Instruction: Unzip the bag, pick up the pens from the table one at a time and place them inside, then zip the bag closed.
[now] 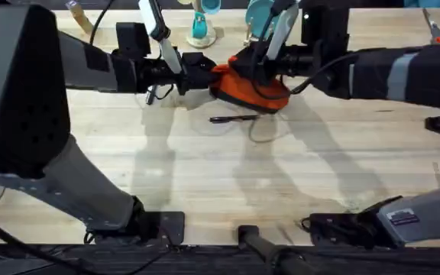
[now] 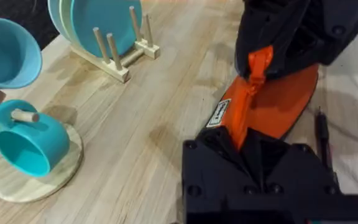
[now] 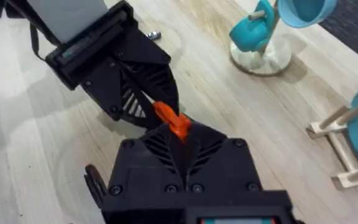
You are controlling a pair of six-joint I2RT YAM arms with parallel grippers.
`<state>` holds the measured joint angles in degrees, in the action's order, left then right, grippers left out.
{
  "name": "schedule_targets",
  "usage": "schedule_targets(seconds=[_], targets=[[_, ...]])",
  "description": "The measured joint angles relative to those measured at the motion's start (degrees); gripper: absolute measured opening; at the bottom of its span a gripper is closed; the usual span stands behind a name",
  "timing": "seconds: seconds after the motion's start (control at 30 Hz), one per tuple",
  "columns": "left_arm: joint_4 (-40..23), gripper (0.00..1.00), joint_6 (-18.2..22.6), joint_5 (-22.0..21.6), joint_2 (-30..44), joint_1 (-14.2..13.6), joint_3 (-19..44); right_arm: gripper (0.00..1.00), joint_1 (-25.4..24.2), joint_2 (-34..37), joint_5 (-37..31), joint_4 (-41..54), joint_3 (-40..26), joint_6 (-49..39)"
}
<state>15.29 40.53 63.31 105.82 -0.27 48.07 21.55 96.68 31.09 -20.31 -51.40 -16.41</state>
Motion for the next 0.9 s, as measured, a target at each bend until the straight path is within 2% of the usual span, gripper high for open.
schedule_targets(seconds=[0.8, 0.9], targets=[[0.0, 0.042, 0.0, 0.1, 0.0, 0.0, 0.0, 0.031, 2.2, 1.1, -0.3, -2.5, 0.0, 3.2], [0.0, 0.042, 0.0, 0.1, 0.0, 0.0, 0.0, 0.107, 2.2, 1.1, -0.4, -2.5, 0.0, 3.4]])
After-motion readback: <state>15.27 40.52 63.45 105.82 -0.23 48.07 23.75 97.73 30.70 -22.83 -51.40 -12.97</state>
